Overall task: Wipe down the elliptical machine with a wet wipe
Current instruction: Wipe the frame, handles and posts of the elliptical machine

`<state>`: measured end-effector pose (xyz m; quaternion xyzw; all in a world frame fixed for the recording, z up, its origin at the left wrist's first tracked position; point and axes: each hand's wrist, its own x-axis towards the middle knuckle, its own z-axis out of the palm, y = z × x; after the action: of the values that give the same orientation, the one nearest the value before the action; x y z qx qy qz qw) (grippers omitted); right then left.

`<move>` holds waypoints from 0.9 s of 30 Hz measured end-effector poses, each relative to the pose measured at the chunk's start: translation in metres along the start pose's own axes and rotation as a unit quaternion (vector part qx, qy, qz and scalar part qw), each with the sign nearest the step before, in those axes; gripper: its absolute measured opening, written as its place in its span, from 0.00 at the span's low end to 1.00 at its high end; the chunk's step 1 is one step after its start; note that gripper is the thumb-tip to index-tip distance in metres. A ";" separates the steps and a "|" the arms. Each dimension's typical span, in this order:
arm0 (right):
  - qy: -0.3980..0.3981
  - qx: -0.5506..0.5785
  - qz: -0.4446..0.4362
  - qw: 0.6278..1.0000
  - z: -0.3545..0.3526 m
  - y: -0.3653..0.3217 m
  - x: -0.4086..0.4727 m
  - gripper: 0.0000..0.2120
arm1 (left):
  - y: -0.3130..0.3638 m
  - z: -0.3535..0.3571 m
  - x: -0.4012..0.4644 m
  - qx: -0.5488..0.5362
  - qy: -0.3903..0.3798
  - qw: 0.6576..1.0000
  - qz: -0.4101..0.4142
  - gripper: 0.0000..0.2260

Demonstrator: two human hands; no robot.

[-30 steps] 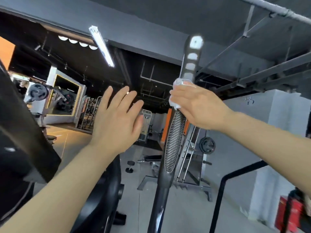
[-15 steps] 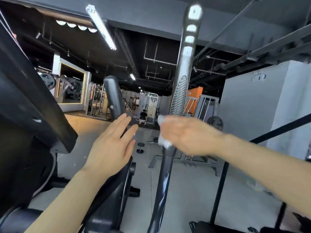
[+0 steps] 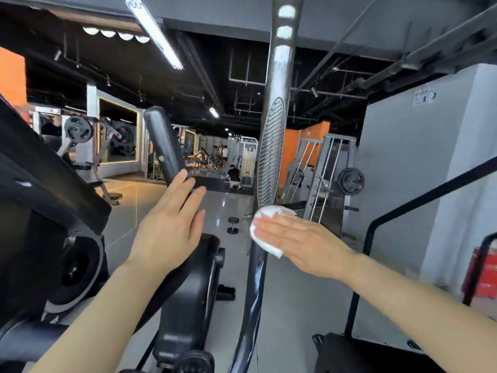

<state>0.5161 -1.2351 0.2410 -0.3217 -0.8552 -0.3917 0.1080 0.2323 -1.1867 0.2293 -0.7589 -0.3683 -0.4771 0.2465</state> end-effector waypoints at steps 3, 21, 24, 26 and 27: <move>0.026 -0.014 -0.012 1.000 0.000 0.000 -0.018 0.24 | 0.017 -0.004 -0.005 -0.006 0.008 1.000 0.018 0.18; 0.258 0.063 0.114 0.957 0.017 0.024 -0.020 0.18 | 0.081 0.016 -0.009 -0.162 0.062 0.981 -0.089 0.16; 0.322 0.168 0.163 0.917 0.009 0.019 0.005 0.19 | 0.099 0.014 0.008 -0.228 0.067 0.967 -0.092 0.15; 0.302 0.228 0.151 0.913 0.023 0.002 0.013 0.20 | 0.110 0.013 0.017 -0.277 0.064 0.953 -0.108 0.16; 0.293 0.253 0.144 0.911 0.034 -0.009 0.012 0.20 | 0.114 0.013 0.019 -0.303 0.059 0.943 -0.126 0.17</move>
<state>0.5032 -1.2088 0.2185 -0.2742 -0.8003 -0.2187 0.4864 0.3349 -1.2407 0.2386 -0.7154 -0.2838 -0.6374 -0.0364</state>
